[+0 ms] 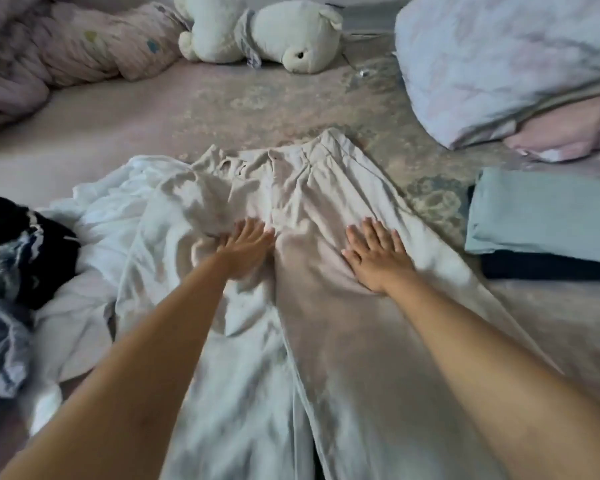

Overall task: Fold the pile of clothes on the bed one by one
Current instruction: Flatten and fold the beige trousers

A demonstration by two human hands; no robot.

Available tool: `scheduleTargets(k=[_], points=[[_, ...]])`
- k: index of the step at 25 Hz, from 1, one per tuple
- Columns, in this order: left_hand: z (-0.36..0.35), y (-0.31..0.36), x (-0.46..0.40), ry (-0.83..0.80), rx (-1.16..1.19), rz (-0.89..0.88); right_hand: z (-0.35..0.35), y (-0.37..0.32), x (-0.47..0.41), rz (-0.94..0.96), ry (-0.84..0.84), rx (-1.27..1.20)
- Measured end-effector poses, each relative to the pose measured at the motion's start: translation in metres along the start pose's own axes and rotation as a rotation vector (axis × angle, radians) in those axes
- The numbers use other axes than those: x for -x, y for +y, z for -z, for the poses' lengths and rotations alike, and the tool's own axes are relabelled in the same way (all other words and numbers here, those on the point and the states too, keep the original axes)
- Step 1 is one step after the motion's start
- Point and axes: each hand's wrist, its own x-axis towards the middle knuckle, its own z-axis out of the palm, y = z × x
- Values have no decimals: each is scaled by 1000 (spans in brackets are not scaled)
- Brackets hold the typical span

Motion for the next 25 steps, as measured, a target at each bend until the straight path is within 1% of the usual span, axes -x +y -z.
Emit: scheduleTargets(k=[2, 3, 5, 7, 9, 12, 14, 17, 19, 21, 22, 23, 25], points=[[-49, 1, 60, -9, -172, -11, -2, 13, 42, -3, -81, 29], [-72, 3, 94, 16, -197, 17, -6, 18, 67, 8, -111, 52], [-103, 8, 152, 60, -146, 50, -19, 25, 118, 20, -152, 72], [-125, 10, 195, 112, -156, 26, -33, 32, 163, 19, -144, 93], [-136, 11, 229, 129, -125, 2, -41, 36, 203, 25, -134, 81], [-163, 15, 286, 159, -139, -48, -57, 38, 270, 105, -93, 101], [-174, 20, 323, 170, -127, -139, -67, 44, 315, 196, -109, 153], [-174, 31, 351, 145, -41, -298, -59, 80, 357, 193, -129, 185], [-175, 46, 356, 180, -118, -486, -48, 106, 370, 219, -164, 208], [-187, 59, 354, 232, -273, -685, -44, 124, 375, 311, -211, 311], [-194, 64, 350, 238, -318, -756, -44, 128, 376, 352, -201, 344], [-201, 67, 345, 265, -318, -821, -42, 131, 374, 383, -137, 323], [-194, 75, 334, 355, -195, -891, -28, 134, 360, 479, 113, 191]])
